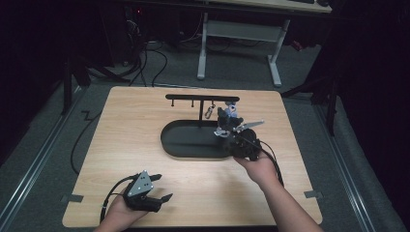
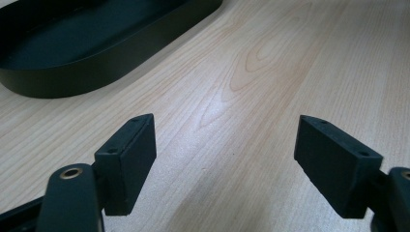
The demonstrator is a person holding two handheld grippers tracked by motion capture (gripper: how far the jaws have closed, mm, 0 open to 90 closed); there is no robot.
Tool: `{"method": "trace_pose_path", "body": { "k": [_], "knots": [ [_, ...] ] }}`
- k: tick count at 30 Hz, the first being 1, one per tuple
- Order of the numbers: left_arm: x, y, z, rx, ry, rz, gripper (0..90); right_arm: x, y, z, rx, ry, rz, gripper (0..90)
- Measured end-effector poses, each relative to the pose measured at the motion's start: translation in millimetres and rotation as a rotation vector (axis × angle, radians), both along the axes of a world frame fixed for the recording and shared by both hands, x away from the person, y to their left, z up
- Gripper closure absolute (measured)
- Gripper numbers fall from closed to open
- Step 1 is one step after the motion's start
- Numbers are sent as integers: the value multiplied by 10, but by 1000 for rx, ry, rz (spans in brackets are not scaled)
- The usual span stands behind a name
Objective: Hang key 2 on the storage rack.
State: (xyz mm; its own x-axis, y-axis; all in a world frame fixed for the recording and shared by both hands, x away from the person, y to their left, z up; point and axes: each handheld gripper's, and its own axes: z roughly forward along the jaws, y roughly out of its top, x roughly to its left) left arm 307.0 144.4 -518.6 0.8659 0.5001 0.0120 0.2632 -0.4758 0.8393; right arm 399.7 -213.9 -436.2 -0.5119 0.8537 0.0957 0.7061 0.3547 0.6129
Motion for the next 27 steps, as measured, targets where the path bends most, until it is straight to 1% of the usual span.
{"method": "trace_pose_path", "body": {
  "k": [1, 2, 5, 7, 9, 13, 15, 17, 18, 19, 21, 22, 23, 24, 25, 26, 27],
  "knots": [
    [1, 0, 0, -1, 0, 1, 236, -63, -34, -41, 16, -11, 0, 642],
    [1, -1, 0, -2, 0, 1, 236, -100, -53, -66, 22, -9, -6, 629],
    [3, -6, -1, -2, 2, 2, 236, -254, -144, -182, 44, -43, -11, 596],
    [2, -12, -3, -3, 2, 3, 236, -351, -201, -257, 63, -55, -27, 584],
    [0, -17, -3, -2, 1, 3, 236, -433, -252, -331, 73, -75, -31, 570],
    [-12, -33, -2, -3, 3, 0, 236, -625, -358, -505, 100, -95, -50, 536],
    [-25, -45, 5, -7, 2, -4, 236, -745, -421, -595, 125, -119, -64, 525],
    [-38, -55, 9, -7, 2, -9, 236, -858, -487, -672, 138, -139, -79, 502],
    [-77, -90, -8, -61, 41, 13, 236, -927, -521, -701, 137, -156, -93, 485],
    [-43, -57, 10, -8, 3, -9, 236, -1010, -560, -728, 135, -186, -104, 463],
    [-38, -57, 4, -15, 12, -1, 236, -1163, -629, -770, 124, -246, -116, 442],
    [-26, -51, 0, -22, 19, 6, 236, -1223, -660, -766, 125, -249, -121, 431],
    [-23, -48, 0, -28, 26, 11, 236, -1262, -703, -747, 150, -243, -125, 419],
    [-17, -45, 1, -31, 29, 17, 236, -1280, -728, -744, 156, -244, -132, 418],
    [-14, -44, 0, -33, 28, 20, 236, -1294, -757, -757, 149, -247, -138, 418],
    [-12, -46, -2, -36, 30, 24, 236, -1300, -780, -771, 152, -231, -147, 413],
    [-11, -46, -2, -35, 32, 25, 236, -1288, -808, -781, 160, -226, -147, 401]
  ]
}}
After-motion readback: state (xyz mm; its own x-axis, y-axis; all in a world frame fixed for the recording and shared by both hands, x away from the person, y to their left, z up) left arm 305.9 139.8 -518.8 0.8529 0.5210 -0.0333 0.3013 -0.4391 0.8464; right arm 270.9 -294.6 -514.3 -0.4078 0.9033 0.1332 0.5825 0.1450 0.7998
